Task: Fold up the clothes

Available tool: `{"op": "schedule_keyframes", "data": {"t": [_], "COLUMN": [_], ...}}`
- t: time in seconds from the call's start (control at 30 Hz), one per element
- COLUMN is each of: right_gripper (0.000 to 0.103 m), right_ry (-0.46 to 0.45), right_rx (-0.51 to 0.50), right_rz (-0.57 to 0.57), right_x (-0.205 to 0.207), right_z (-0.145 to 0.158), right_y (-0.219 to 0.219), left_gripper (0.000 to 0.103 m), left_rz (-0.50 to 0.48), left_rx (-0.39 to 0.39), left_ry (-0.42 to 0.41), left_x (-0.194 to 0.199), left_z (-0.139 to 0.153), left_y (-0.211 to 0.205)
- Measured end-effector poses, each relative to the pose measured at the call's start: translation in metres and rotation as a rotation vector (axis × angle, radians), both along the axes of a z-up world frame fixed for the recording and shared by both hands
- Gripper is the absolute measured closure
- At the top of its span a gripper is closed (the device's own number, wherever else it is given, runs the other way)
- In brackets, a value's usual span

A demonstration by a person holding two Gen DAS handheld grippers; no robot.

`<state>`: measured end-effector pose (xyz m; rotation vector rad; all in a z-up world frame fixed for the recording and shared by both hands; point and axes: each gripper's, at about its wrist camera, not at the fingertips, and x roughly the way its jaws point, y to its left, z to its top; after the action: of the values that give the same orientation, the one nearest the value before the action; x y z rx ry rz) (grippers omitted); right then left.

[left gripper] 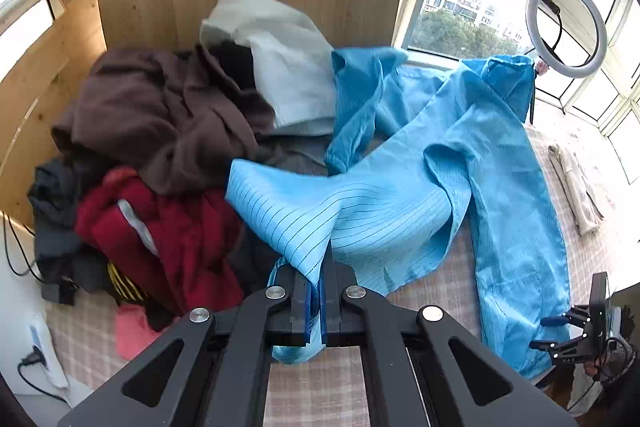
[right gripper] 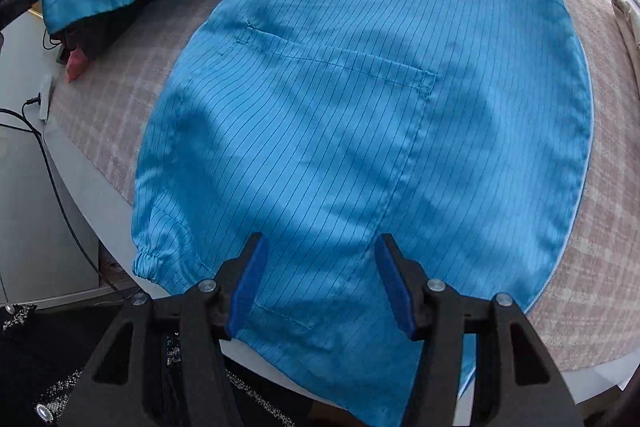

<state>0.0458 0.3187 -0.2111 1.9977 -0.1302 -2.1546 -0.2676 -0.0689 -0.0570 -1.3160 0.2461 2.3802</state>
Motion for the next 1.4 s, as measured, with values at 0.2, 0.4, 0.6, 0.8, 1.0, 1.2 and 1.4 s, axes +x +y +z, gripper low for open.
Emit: {"op": "schedule_keyframes", "data": {"t": [0.2, 0.4, 0.6, 0.8, 1.0, 1.2, 1.4], "right_gripper": [0.048, 0.048, 0.048, 0.048, 0.048, 0.048, 0.048], "right_ry": [-0.018, 0.054, 0.079, 0.01, 0.029, 0.096, 0.032], "right_rx": [0.104, 0.084, 0.055, 0.012, -0.005, 0.038, 0.138], "right_rz": [0.029, -0.018, -0.061, 0.011, -0.017, -0.255, -0.367], "right_x": [0.003, -0.006, -0.022, -0.039, -0.026, 0.03, 0.069], "right_z": [-0.002, 0.028, 0.031, 0.002, 0.006, 0.038, 0.019], "right_y": [-0.024, -0.025, -0.007, -0.017, 0.0, 0.077, 0.098], "left_gripper": [0.101, 0.101, 0.101, 0.096, 0.085, 0.087, 0.08], "left_rz": [-0.039, -0.107, -0.036, 0.019, 0.114, 0.076, -0.28], "left_rx": [-0.053, -0.075, -0.115, -0.273, -0.459, -0.41, -0.109], "left_ry": [0.177, 0.216, 0.206, 0.361, 0.183, 0.11, -0.172], "left_x": [-0.041, -0.035, -0.058, -0.09, -0.128, -0.043, 0.095], "left_z": [0.088, 0.114, 0.125, 0.159, 0.072, 0.015, -0.06], "left_y": [0.035, 0.055, 0.048, 0.067, 0.028, -0.01, 0.049]}}
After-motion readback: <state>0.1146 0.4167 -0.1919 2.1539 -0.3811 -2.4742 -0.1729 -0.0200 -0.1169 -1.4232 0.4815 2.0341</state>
